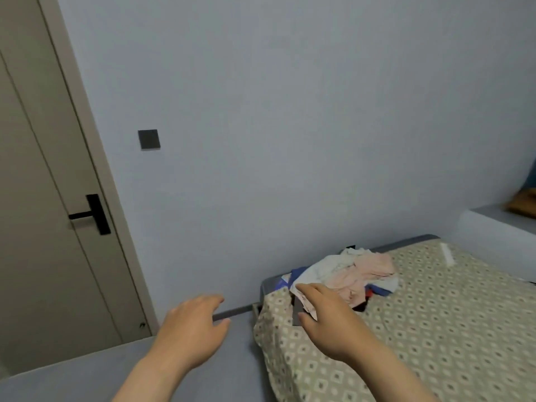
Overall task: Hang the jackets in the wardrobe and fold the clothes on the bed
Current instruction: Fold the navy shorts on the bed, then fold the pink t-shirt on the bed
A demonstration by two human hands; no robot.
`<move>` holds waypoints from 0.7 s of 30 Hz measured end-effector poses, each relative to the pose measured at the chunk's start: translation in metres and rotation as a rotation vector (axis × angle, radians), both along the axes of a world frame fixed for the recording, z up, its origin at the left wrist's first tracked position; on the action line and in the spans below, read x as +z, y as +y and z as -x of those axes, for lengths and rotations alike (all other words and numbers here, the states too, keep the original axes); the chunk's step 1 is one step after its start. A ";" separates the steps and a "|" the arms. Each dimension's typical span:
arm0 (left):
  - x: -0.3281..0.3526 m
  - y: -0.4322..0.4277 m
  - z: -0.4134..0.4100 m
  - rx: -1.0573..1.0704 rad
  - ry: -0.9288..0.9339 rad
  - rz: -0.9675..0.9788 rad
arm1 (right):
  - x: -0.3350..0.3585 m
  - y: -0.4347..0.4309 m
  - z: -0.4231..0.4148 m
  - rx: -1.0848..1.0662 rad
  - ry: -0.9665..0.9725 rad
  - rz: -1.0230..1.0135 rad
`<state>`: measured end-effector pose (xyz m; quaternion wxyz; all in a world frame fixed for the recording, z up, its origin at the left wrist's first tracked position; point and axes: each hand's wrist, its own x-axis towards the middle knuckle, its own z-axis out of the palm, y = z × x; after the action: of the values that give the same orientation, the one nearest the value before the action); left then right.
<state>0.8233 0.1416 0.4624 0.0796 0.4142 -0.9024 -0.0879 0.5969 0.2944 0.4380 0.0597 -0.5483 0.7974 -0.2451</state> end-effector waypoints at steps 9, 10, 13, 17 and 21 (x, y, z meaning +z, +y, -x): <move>-0.047 -0.038 0.131 -0.184 -0.043 -0.074 | -0.048 0.008 0.095 -0.171 -0.092 -0.074; -0.054 -0.047 0.143 -0.195 -0.040 -0.081 | -0.054 0.002 0.105 -0.179 -0.095 -0.095; -0.078 -0.082 0.174 -0.206 -0.030 -0.119 | -0.071 -0.026 0.134 -0.196 -0.107 -0.163; -0.114 -0.137 0.204 -0.194 -0.041 -0.181 | -0.097 -0.067 0.171 -0.232 -0.152 -0.247; -0.147 -0.176 0.233 -0.194 -0.080 -0.261 | -0.120 -0.096 0.200 -0.257 -0.159 -0.315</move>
<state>0.5908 -0.0342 0.3152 -0.0196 0.3353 -0.9215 -0.1951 0.3967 0.1988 0.3177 0.1755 -0.4049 0.8819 -0.1657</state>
